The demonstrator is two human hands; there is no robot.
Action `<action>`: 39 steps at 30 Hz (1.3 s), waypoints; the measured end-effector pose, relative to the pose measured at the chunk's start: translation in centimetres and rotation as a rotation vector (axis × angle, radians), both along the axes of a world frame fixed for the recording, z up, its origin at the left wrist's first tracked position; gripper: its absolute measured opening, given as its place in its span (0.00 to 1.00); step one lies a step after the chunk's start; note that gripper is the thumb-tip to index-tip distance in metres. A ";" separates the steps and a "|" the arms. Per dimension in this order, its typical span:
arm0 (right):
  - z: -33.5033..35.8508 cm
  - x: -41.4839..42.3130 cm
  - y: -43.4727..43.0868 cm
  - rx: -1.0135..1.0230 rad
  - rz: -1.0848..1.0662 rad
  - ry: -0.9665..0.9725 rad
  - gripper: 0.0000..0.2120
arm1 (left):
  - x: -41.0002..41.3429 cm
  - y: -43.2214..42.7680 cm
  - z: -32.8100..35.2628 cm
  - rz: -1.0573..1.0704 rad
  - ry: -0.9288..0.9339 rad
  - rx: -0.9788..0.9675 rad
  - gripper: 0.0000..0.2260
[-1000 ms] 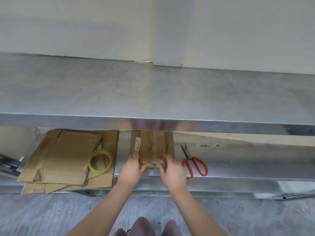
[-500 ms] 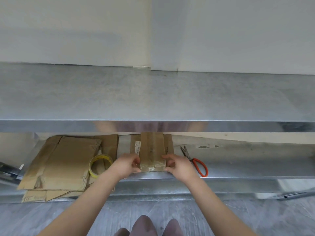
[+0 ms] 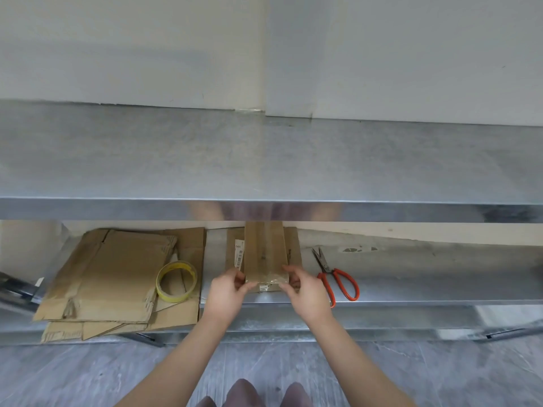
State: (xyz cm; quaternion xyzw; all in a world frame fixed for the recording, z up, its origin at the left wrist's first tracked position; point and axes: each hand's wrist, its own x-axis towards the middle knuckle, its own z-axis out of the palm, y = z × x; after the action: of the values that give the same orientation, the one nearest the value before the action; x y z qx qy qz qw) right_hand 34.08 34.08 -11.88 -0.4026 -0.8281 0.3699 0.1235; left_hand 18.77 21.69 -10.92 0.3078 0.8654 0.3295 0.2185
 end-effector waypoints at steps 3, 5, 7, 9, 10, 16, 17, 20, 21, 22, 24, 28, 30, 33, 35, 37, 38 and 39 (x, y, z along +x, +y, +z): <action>0.2 -0.3 -0.3 -0.031 -0.026 -0.029 0.17 | 0.0 0.2 0.1 -0.015 -0.016 -0.052 0.13; 0.7 -0.4 0.1 -0.134 -0.081 -0.021 0.20 | -0.5 0.4 0.2 -0.010 -0.119 -0.074 0.15; 1.2 -0.8 0.8 -0.232 -0.110 -0.021 0.23 | -1.2 0.8 0.6 0.013 -0.284 -0.020 0.22; 1.2 -1.2 1.3 -0.261 -0.065 -0.082 0.22 | -1.5 1.1 1.1 -0.011 -0.376 0.025 0.31; 1.1 -1.3 1.4 -0.276 -0.065 -0.094 0.21 | -1.4 1.2 1.3 -0.033 -0.391 0.016 0.34; 0.6 -0.3 0.2 -0.555 -0.174 0.075 0.21 | -0.4 0.9 1.5 -0.016 -0.376 0.058 0.23; 0.6 -0.2 0.0 -0.538 -0.174 0.104 0.23 | -0.3 0.9 1.6 0.004 -0.424 0.078 0.22; 1.4 0.2 -0.1 -0.417 -0.160 0.114 0.25 | 0.4 0.9 2.7 0.046 -0.569 0.152 0.25; 1.7 0.4 0.0 -0.404 -0.151 0.134 0.25 | 0.6 0.9 3.2 0.041 -0.608 0.184 0.27; 2.2 0.6 0.1 -0.397 -0.137 0.159 0.24 | 0.7 0.9 3.8 0.024 -0.635 0.214 0.29; 3.5 1.0 0.2 -0.376 -0.108 0.217 0.24 | 0.8 0.9 5.0 0.001 -0.668 0.272 0.31; 5.3 1.7 -0.3 -0.289 -0.043 0.336 0.31 | 1.0 1.1 7.0 0.034 -0.718 0.399 0.28; 5.8 1.8 -0.6 -0.280 -0.031 0.373 0.34 | 1.3 1.3 8.2 0.046 -0.690 0.438 0.27; 6.8 2.2 -1.1 -0.414 -0.028 0.483 0.30 | 1.5 1.1 9.4 0.087 -0.594 0.436 0.25; 7.5 2.4 -1.5 -0.461 -0.035 0.513 0.28 | 1.6 0.6 9.4 0.090 -0.537 0.452 0.24; 7.7 2.7 -1.8 -0.450 -0.051 0.470 0.26 | 1.7 -0.3 8.5 0.070 -0.511 0.478 0.26; 7.4 2.8 -2.0 -0.419 -0.068 0.421 0.25 | 1.9 -0.8 8.0 0.058 -0.514 0.478 0.28; 7.0 2.9 -2.2 -0.380 -0.084 0.368 0.23 | 2.2 -1.2 7.5 0.050 -0.529 0.477 0.29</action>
State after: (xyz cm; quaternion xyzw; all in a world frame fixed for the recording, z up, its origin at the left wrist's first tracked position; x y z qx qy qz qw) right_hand 36.98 31.91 -4.84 -0.3786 -0.6900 0.5803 0.2094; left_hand 20.99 20.46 -3.43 0.2330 0.6849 0.5958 0.3487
